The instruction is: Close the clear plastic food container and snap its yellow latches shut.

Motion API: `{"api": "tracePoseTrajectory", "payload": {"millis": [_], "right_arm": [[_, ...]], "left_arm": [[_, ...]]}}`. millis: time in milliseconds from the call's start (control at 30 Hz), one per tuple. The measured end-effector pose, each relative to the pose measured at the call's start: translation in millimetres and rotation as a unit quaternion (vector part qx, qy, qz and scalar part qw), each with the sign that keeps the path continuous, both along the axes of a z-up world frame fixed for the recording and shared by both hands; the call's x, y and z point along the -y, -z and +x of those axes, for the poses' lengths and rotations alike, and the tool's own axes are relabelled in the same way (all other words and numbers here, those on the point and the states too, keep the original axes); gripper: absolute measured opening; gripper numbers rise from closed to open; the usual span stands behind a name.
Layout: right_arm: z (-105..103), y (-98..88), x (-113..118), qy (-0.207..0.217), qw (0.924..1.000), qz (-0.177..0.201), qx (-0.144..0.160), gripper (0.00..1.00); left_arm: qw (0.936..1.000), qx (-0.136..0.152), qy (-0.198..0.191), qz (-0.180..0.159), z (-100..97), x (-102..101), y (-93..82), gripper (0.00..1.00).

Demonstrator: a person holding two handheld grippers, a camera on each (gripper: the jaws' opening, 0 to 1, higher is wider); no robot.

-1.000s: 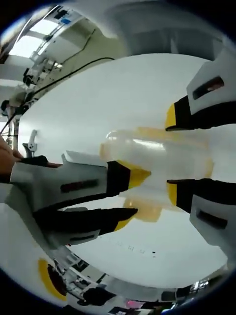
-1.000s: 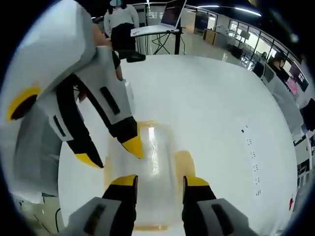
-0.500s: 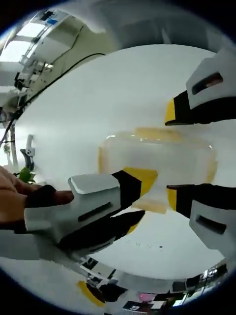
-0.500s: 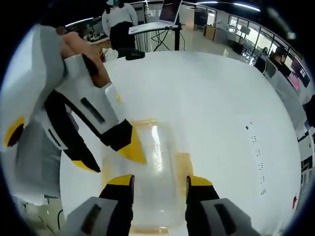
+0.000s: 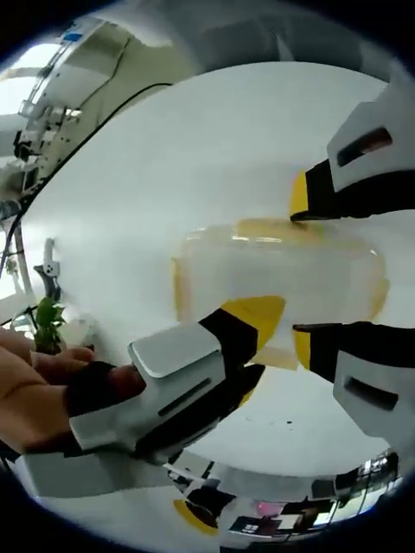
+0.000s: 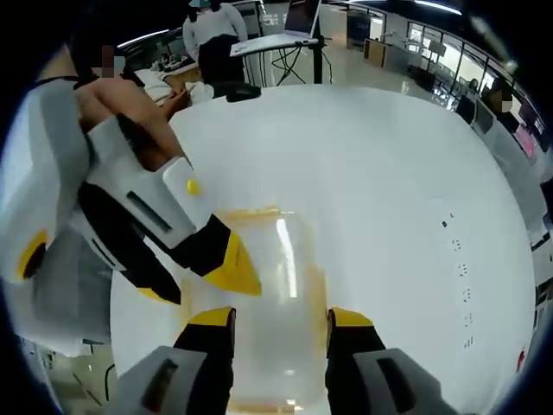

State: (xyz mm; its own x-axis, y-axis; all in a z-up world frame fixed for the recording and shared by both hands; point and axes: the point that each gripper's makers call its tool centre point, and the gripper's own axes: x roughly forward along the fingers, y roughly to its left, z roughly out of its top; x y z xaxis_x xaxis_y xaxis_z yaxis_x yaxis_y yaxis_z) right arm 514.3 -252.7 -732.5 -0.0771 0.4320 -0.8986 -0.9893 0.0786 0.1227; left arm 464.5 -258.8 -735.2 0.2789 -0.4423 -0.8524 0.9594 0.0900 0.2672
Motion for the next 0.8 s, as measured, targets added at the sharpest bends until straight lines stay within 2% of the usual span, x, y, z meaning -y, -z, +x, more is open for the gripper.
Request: {"api": "tracePoseTrajectory", "payload": {"millis": [667,800], "right_arm": [[-1.1,3.9,-1.8,-0.032,0.9987,-0.028,-0.027,0.39],[-1.9,4.6,-3.0,-0.037,0.9979,-0.047,-0.026,0.38]], "left_arm": [[0.9995,0.009,-0.03,0.01,2.9,0.0,3.8,0.42],[0.9992,0.009,-0.037,0.013,3.1,0.4,4.2,0.41]]}}
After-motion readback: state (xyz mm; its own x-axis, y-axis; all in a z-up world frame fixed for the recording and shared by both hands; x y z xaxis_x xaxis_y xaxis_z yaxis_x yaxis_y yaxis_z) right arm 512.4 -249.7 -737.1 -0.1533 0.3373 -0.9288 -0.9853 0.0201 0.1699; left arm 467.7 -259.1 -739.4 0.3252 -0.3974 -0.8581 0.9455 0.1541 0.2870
